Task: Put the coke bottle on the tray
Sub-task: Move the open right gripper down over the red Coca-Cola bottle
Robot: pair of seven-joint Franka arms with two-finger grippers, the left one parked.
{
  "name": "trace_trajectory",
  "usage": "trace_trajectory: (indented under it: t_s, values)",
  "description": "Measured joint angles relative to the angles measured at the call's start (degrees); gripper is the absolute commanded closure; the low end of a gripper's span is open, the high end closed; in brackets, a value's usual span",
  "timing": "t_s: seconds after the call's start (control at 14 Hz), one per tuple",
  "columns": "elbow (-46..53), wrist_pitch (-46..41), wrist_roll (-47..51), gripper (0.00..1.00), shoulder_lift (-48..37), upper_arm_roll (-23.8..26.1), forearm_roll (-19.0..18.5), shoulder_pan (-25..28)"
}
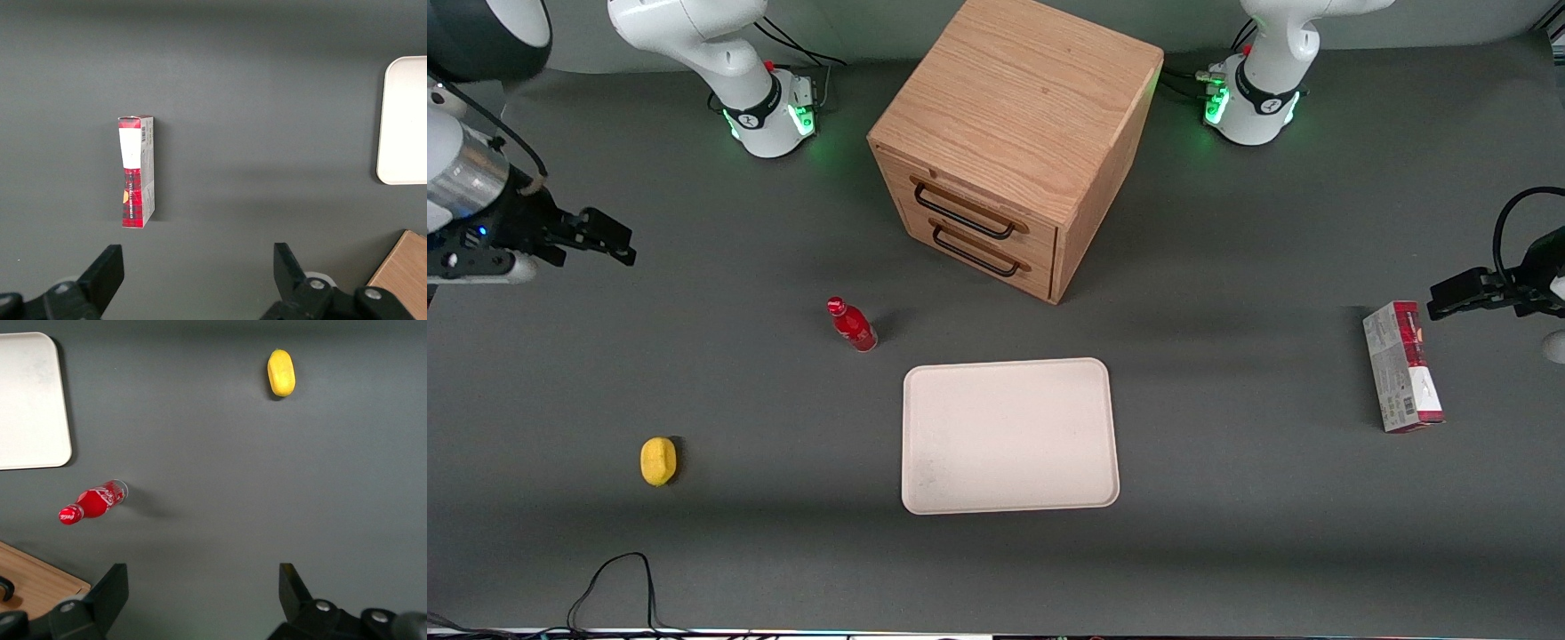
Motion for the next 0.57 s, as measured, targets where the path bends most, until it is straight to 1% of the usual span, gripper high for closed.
trace_trajectory:
  t_s: [0.07,0.14,0.29,0.36,0.5,0.57]
  values:
    - [0.5,-0.1,0.0,0.0,0.8,0.3,0.0,-0.4]
    - [0.7,-0.4,0.0,0.0,1.2,1.8,0.0,-2.0]
    - [1.5,-1.2,0.0,0.0,1.2,8.4,0.1,-8.0]
    - [2.1,-1.4,0.2,0.0,1.3,11.2,0.2,-10.2]
    - [4.9,-2.8,1.7,0.0,2.7,14.7,1.9,-11.5]
    - [7.0,-3.5,3.4,0.0,4.2,17.2,2.9,-11.9]
